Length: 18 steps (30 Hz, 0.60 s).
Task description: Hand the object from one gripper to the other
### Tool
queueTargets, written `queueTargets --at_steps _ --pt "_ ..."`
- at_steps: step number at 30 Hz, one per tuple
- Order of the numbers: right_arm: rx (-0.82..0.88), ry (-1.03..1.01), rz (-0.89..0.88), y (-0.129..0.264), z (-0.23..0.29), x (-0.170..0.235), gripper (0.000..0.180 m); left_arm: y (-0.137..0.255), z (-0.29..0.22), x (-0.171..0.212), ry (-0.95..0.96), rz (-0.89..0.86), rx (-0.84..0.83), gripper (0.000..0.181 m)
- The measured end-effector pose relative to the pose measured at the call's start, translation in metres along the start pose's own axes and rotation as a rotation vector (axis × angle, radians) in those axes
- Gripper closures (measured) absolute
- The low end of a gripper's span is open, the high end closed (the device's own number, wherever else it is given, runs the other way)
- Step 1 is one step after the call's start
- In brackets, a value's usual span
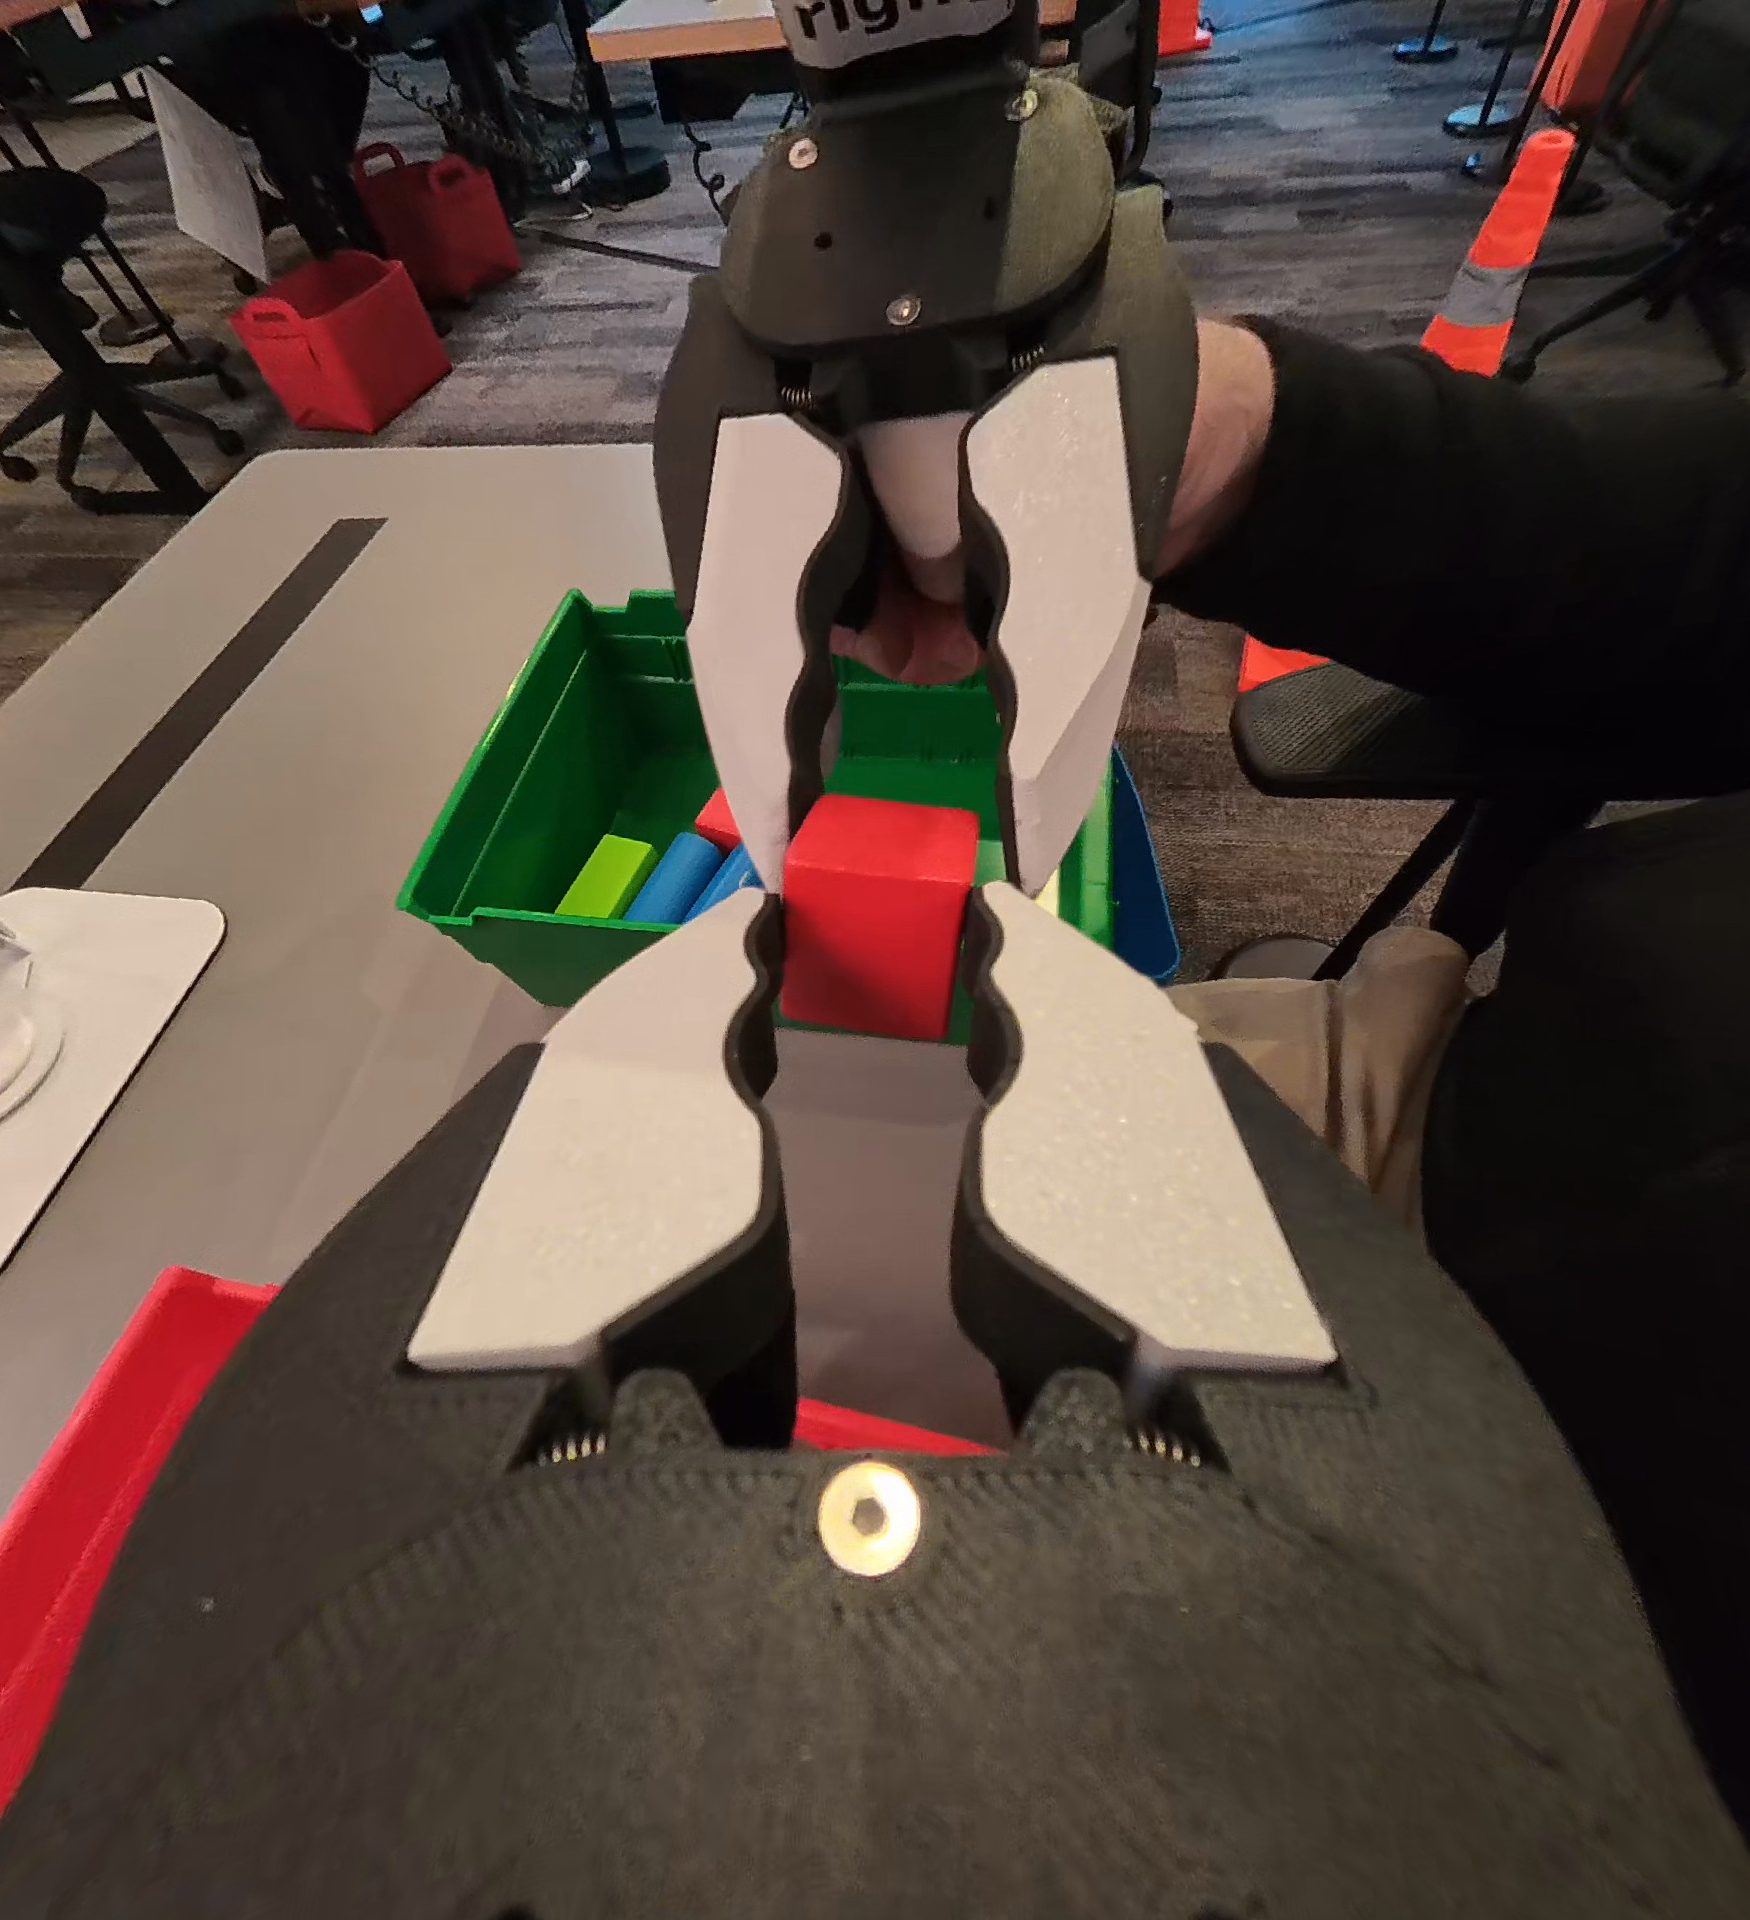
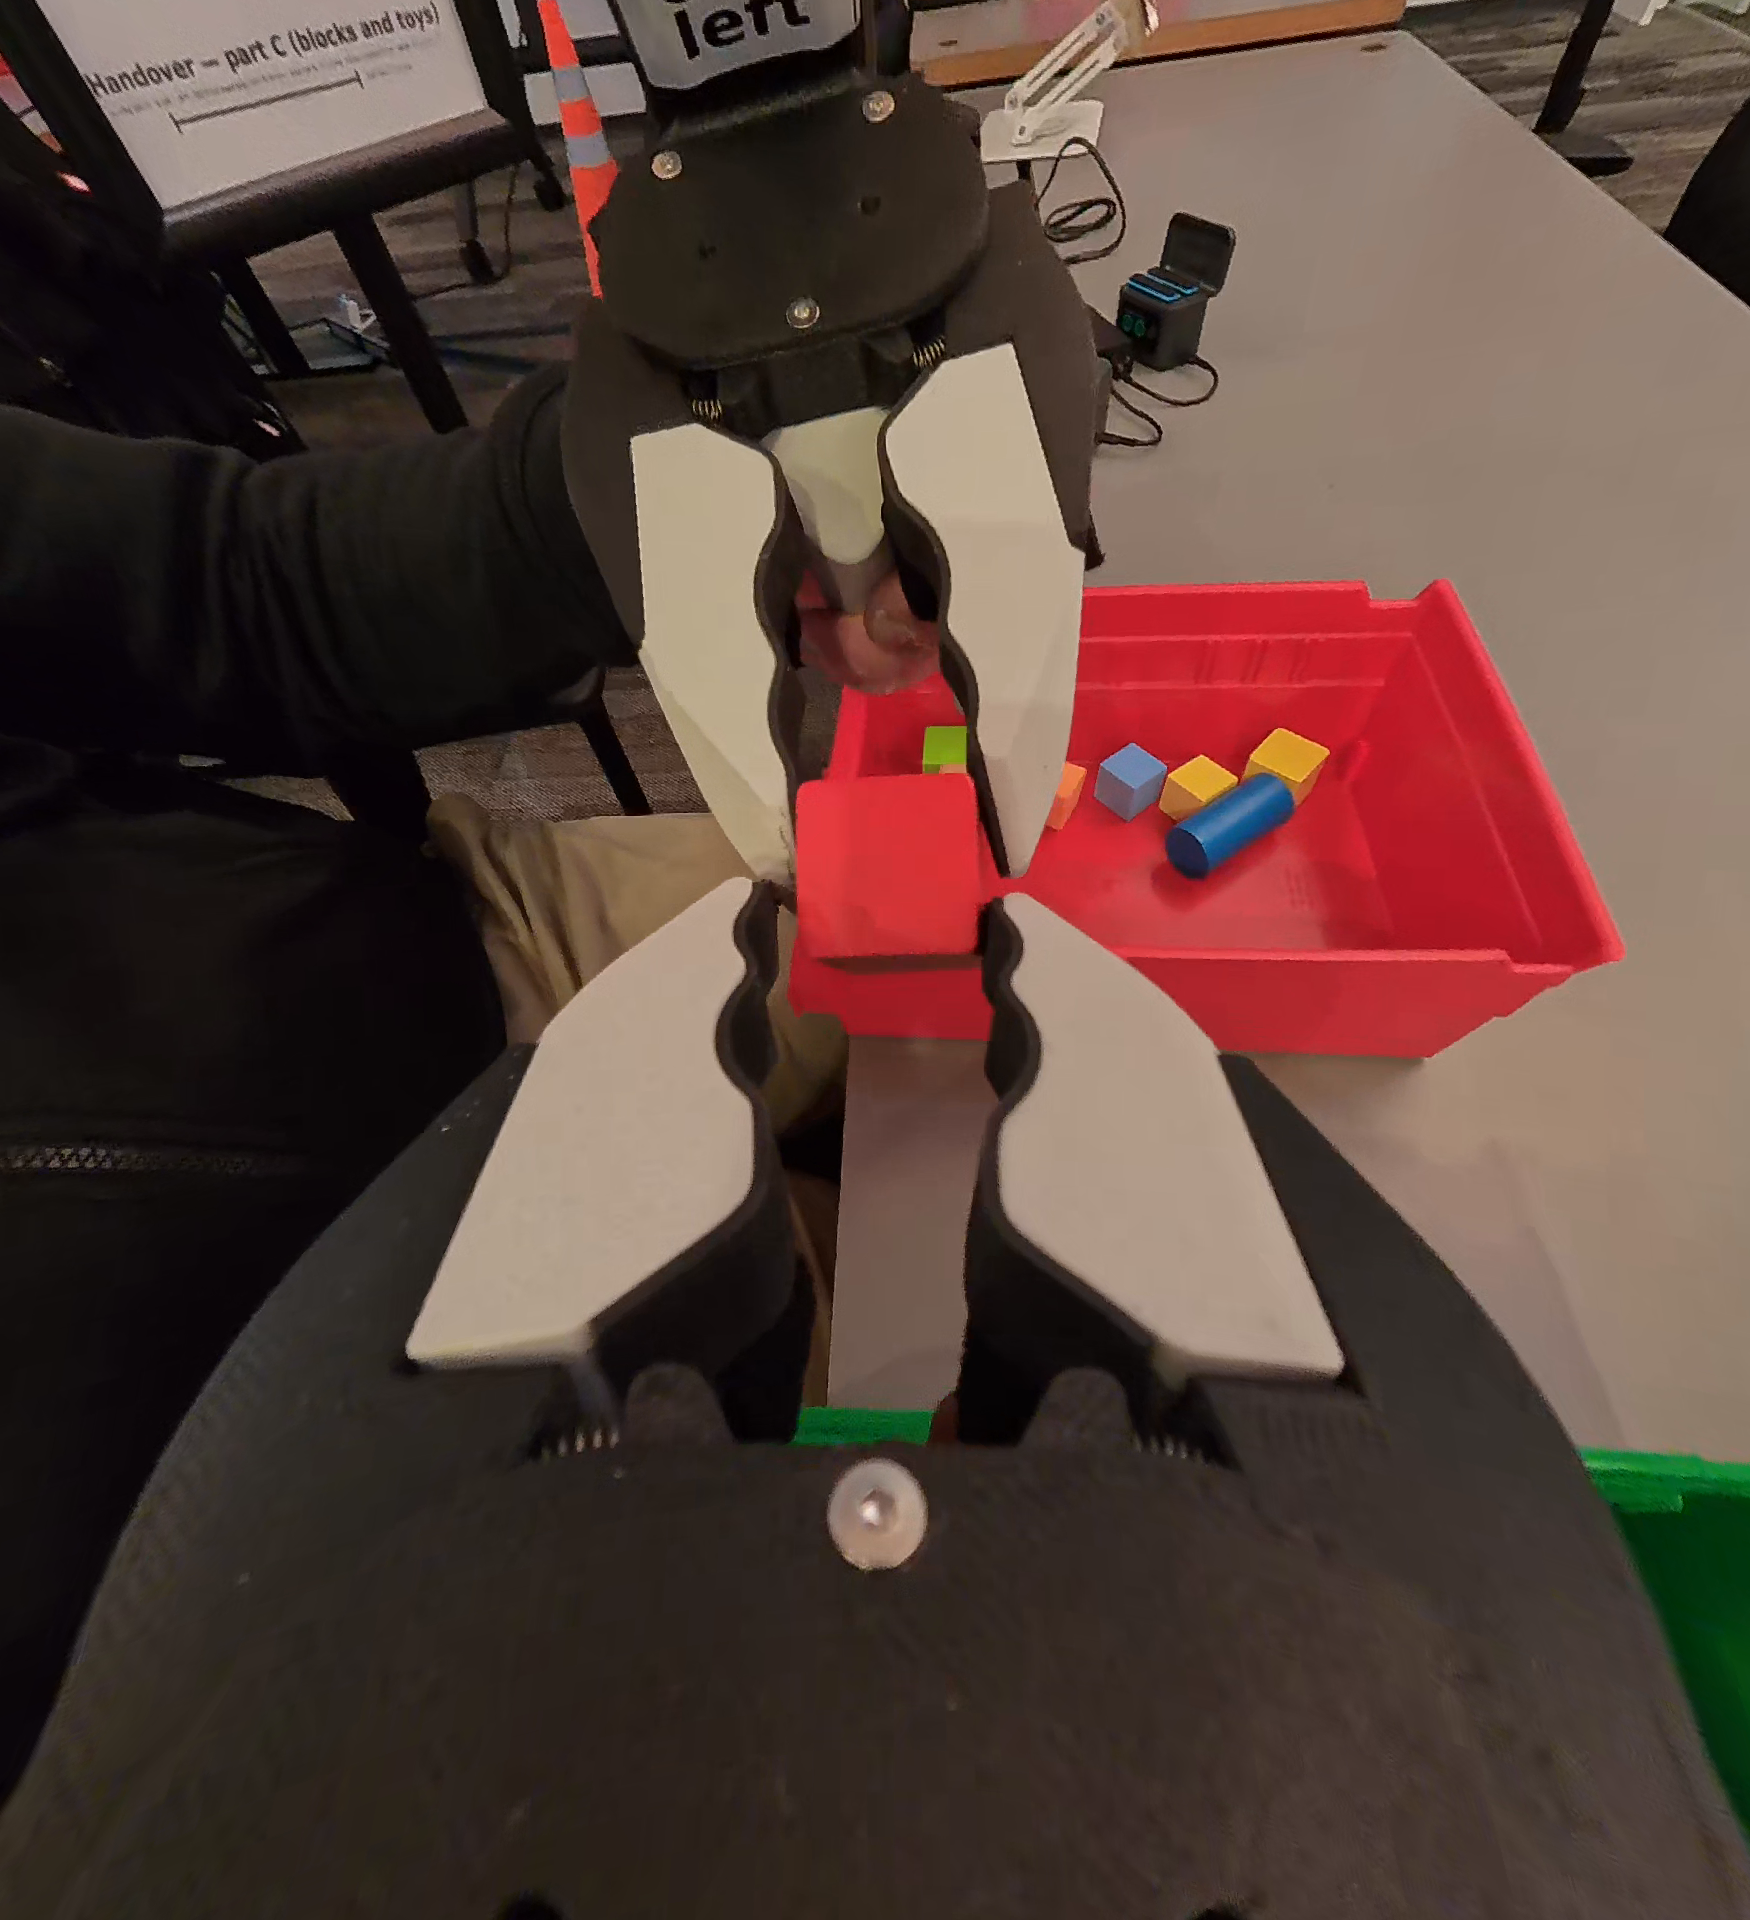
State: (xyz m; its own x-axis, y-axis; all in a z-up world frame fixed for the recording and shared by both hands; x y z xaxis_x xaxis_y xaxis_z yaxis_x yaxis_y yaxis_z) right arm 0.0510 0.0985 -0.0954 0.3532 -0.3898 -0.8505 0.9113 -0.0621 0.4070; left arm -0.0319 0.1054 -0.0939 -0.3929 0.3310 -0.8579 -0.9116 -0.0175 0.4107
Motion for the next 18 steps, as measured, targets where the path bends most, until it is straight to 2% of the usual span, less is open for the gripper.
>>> queueTargets --at_steps 18 --pt "-0.100 -0.002 -0.021 -0.006 0.001 -0.012 0.147 0.017 -0.004 0.003 0.047 -0.034 -0.018 0.149"
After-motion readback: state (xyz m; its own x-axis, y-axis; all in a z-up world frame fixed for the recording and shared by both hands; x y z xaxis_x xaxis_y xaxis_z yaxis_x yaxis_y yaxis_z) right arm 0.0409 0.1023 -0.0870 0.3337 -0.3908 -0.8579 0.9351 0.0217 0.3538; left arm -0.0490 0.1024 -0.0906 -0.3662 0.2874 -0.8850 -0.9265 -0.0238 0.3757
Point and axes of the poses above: each gripper's, where its closed fingertips meet, y back along the fingers, x out of its underside, z = x × y across the jaws, the point moved 5 cm from there along y, back along the fingers, and after that the axes turned 15 degrees about -y, right-handed, at the moved point
